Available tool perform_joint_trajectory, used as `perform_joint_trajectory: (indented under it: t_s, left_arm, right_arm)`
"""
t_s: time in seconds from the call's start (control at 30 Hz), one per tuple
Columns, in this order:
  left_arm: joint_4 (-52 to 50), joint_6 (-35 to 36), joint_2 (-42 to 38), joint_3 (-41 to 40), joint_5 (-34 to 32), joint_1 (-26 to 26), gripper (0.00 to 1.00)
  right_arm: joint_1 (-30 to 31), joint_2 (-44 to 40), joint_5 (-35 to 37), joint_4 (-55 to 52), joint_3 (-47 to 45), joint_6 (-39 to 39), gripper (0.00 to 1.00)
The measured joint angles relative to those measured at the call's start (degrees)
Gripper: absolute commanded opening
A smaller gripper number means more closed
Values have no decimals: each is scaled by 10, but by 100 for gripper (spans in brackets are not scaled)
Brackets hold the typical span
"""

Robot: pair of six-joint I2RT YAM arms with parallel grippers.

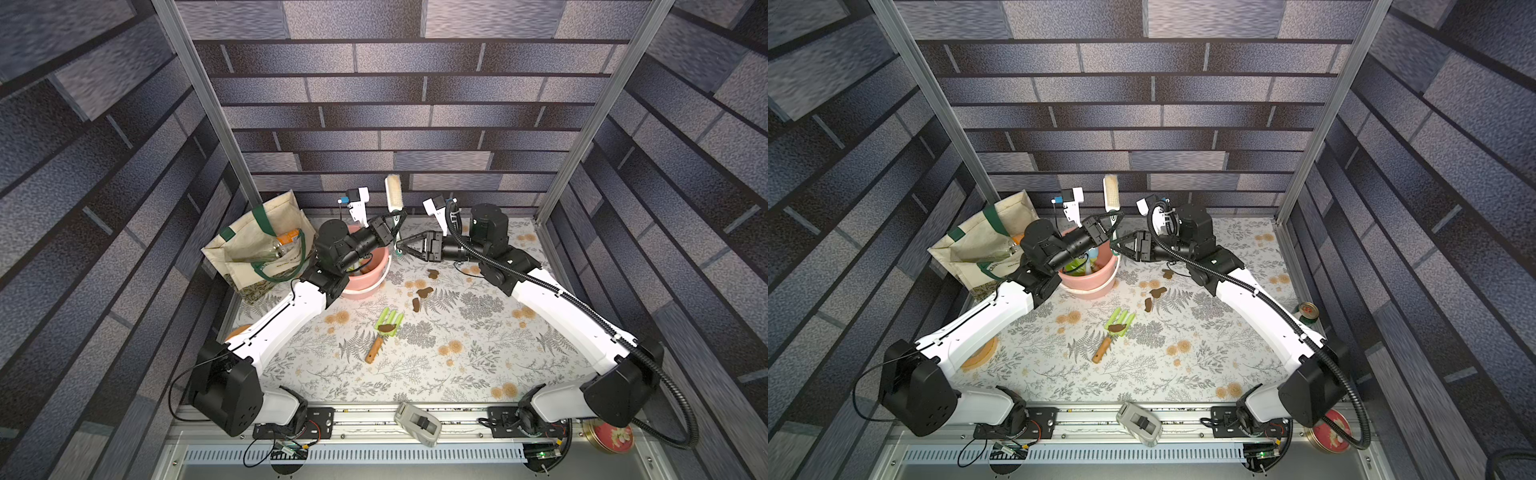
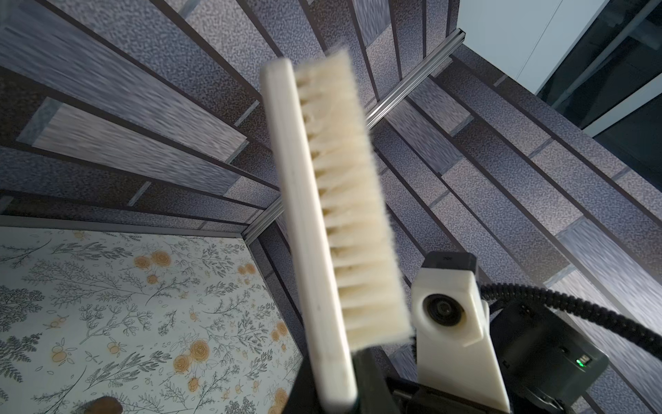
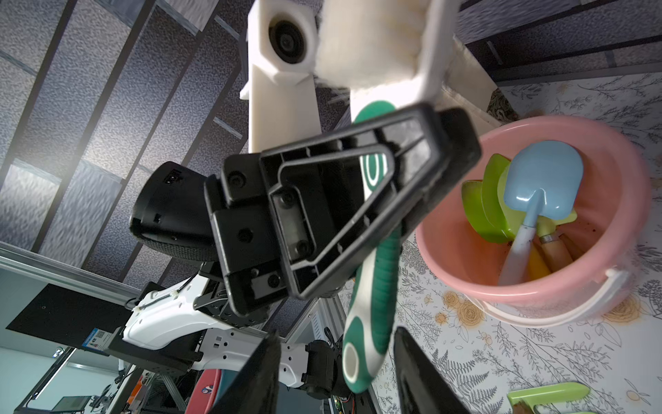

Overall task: Brush the soil off the hand trowel and place it into the bucket
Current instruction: Adjust the brush.

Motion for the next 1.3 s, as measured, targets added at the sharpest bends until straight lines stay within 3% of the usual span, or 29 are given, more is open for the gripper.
perform_joint_trajectory:
  t_s: [0.17, 0.3, 0.47, 0.5, 0.63, 0.73, 0.9, 1.03, 1.17, 1.3]
  left_arm:
    - [20, -20, 5, 11, 20, -3, 0]
    - [23, -22, 9, 14, 23, -5, 1]
    - [26, -8, 15, 30, 33, -4, 12]
    - [18, -5, 15, 35, 34, -4, 18]
    - [-33, 8, 16, 62, 36, -11, 69]
    - [-82, 21, 15, 76, 32, -13, 83]
    - [-186, 40, 2, 83, -5, -7, 84]
    - [-276, 33, -7, 95, -55, 6, 84]
    - [-321, 21, -7, 99, -85, 11, 83]
    - [-347, 14, 0, 114, -92, 3, 81]
  right_arm:
    - [3, 7, 10, -8, 5, -6, 38]
    - [5, 9, 21, -19, 16, -6, 7]
    - [7, 7, 35, -46, 32, 2, 0]
    - [7, 5, 41, -51, 35, -1, 0]
    - [7, 2, 99, -93, 47, -49, 0]
    - [7, 2, 142, -135, 57, -87, 0]
    - [16, 1, 236, -199, 76, -154, 0]
    - [41, -2, 363, -237, 80, -224, 0]
    - [61, -2, 466, -250, 80, -283, 0]
    - [69, -2, 524, -256, 81, -320, 0]
